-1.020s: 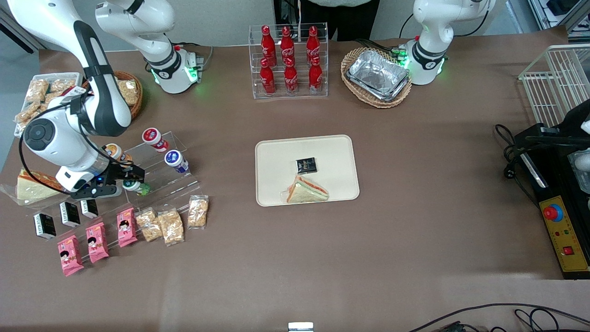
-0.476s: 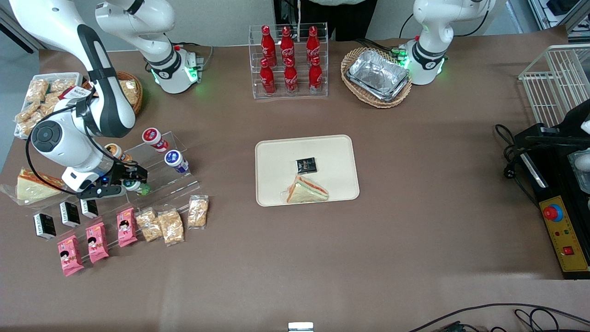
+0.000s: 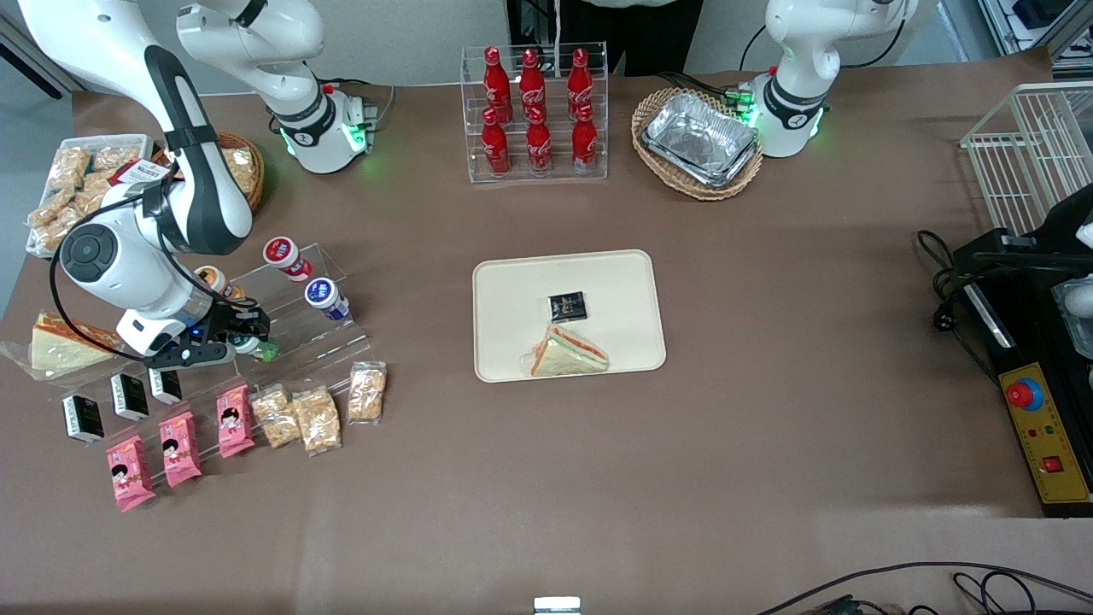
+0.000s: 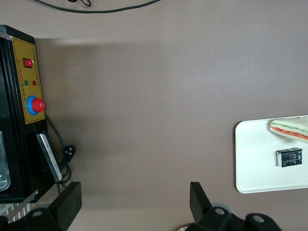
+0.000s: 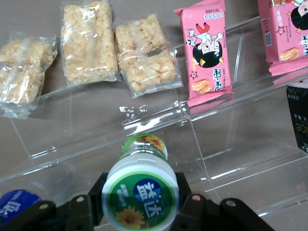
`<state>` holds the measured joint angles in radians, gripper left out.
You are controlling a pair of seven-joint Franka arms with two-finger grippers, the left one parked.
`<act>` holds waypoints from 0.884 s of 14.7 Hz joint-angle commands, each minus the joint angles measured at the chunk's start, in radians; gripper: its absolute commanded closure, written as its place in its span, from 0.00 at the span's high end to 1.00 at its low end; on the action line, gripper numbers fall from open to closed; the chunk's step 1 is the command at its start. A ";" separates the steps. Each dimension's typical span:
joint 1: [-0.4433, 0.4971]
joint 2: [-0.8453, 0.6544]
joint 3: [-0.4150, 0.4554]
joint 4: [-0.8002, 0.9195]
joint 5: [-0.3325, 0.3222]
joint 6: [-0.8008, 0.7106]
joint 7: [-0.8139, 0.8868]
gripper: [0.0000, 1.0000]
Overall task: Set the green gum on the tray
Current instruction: 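Close the right gripper on the green gum bottle and lift it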
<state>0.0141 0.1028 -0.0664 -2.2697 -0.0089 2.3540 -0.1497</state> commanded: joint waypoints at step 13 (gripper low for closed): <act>0.180 -0.103 0.019 0.484 0.087 -0.737 0.244 0.32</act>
<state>0.0911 -0.0099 -0.0497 -1.8414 0.0487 1.6745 -0.0591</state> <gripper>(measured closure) 0.410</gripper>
